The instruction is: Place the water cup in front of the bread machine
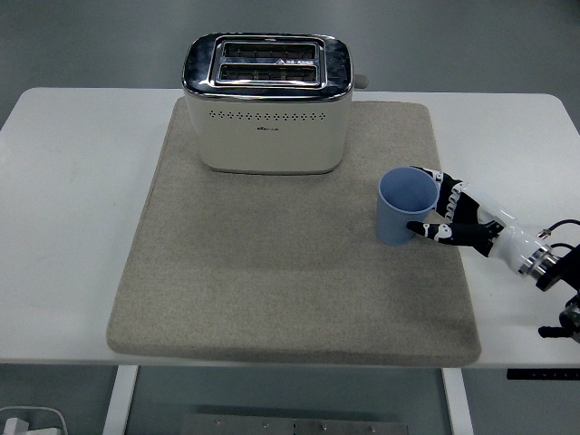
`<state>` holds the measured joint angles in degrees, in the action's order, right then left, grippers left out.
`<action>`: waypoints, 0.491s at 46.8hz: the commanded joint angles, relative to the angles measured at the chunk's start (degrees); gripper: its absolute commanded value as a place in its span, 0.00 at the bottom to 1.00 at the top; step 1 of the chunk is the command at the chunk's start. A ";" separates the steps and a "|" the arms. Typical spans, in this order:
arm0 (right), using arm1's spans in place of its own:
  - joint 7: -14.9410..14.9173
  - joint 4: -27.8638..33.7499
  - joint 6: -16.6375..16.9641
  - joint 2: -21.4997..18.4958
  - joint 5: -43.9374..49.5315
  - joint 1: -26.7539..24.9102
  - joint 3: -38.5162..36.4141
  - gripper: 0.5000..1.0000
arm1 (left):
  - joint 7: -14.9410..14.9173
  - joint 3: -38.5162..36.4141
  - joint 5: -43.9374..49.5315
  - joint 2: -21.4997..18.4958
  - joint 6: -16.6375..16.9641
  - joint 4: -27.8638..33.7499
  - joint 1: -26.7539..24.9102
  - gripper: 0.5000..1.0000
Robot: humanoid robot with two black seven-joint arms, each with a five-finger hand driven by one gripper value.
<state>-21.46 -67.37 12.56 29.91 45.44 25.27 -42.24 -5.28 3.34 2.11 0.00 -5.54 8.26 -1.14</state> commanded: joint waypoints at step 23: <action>0.02 2.06 -0.26 -3.63 -0.18 2.06 0.05 0.84 | 0.00 0.00 0.00 0.00 0.00 0.00 -0.01 1.00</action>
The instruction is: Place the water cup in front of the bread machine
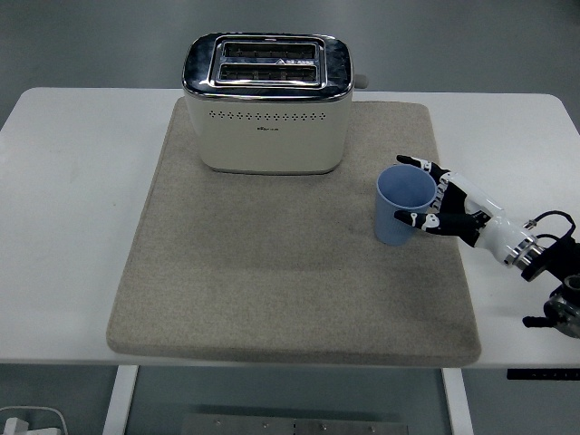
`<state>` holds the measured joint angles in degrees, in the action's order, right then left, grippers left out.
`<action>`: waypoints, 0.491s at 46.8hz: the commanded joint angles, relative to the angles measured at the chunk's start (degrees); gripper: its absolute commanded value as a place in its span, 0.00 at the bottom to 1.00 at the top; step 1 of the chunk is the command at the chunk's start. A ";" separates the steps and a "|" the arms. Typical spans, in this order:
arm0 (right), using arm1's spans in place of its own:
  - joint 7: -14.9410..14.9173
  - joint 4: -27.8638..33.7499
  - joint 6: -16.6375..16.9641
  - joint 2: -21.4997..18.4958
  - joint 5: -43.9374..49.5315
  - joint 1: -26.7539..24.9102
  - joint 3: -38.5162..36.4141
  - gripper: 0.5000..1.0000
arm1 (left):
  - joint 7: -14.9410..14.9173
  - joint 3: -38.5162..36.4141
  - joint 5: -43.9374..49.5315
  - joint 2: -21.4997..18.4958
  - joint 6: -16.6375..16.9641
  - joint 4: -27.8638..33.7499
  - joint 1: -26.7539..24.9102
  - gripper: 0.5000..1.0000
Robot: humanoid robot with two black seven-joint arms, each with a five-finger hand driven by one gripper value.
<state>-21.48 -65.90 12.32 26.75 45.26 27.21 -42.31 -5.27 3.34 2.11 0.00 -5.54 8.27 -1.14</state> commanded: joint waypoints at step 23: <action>-0.58 0.95 0.69 -0.64 -0.17 0.21 -0.23 0.45 | 0.00 0.00 0.00 0.00 0.00 -0.09 0.00 1.00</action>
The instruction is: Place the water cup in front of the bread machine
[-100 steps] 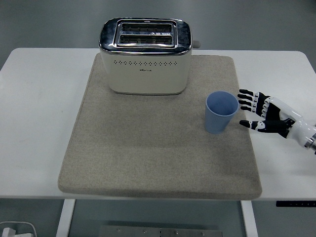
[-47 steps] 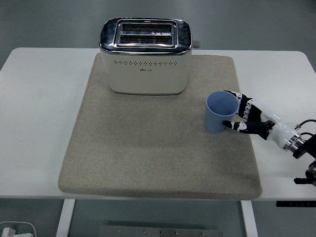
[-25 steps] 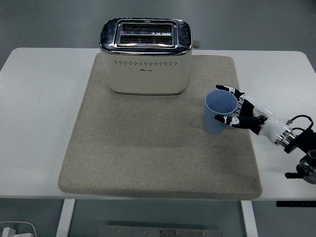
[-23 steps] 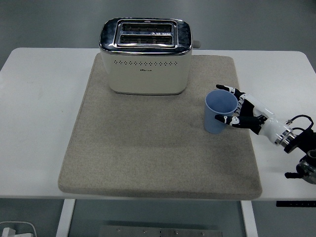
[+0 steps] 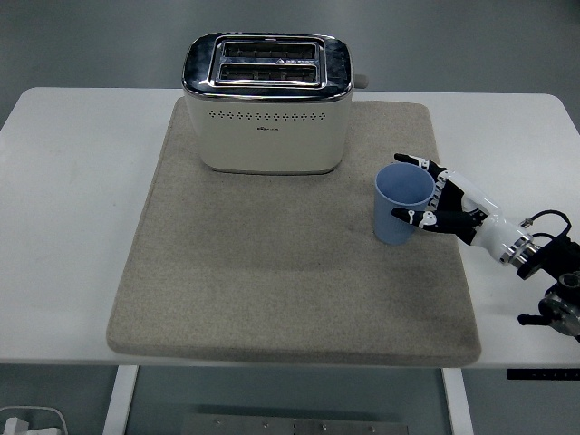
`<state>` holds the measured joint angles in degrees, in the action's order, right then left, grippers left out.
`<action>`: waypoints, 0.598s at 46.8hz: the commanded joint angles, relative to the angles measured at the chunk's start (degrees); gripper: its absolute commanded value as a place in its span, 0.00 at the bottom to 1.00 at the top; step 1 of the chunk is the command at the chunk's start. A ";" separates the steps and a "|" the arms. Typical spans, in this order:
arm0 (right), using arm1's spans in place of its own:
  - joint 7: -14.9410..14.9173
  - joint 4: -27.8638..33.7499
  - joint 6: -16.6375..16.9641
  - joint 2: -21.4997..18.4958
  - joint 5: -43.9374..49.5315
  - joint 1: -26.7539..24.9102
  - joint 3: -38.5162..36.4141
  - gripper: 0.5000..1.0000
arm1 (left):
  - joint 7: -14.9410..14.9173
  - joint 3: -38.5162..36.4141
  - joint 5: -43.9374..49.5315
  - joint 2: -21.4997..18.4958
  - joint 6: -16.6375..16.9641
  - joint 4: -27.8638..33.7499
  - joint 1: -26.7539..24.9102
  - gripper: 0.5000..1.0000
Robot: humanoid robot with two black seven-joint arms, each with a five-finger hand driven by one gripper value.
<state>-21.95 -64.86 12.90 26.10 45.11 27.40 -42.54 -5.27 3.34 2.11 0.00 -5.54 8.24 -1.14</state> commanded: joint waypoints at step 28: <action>-0.02 -0.70 0.19 -3.69 -0.29 2.04 -0.35 0.09 | 0.00 0.00 0.00 0.00 0.00 -0.07 0.00 1.00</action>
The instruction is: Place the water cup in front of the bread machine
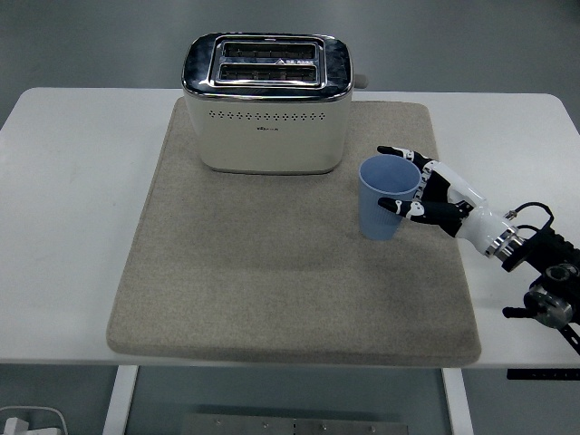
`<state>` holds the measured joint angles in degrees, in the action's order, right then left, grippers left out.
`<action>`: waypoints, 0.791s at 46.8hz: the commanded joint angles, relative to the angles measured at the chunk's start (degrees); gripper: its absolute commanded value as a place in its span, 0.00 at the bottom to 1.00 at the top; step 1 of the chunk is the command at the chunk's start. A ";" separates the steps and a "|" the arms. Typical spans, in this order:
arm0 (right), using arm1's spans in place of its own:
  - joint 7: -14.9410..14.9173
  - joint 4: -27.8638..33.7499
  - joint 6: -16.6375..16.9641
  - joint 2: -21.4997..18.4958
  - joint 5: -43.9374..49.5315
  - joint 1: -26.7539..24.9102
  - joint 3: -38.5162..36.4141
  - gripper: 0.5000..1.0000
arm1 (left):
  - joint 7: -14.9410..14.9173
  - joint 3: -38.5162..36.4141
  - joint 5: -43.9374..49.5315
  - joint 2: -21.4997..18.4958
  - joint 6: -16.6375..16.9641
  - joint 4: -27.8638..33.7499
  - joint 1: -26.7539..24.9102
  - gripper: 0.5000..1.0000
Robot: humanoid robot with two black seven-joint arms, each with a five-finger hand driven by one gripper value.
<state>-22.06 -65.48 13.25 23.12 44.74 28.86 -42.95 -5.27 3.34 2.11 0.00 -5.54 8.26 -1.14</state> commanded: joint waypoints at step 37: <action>0.62 -0.53 -3.75 -12.22 5.54 6.64 3.93 0.13 | 0.00 0.00 0.00 0.00 0.00 0.00 0.00 1.00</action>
<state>-21.44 -66.02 10.21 11.85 49.90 34.78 -40.05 -5.28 3.34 2.11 0.00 -5.53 8.26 -1.13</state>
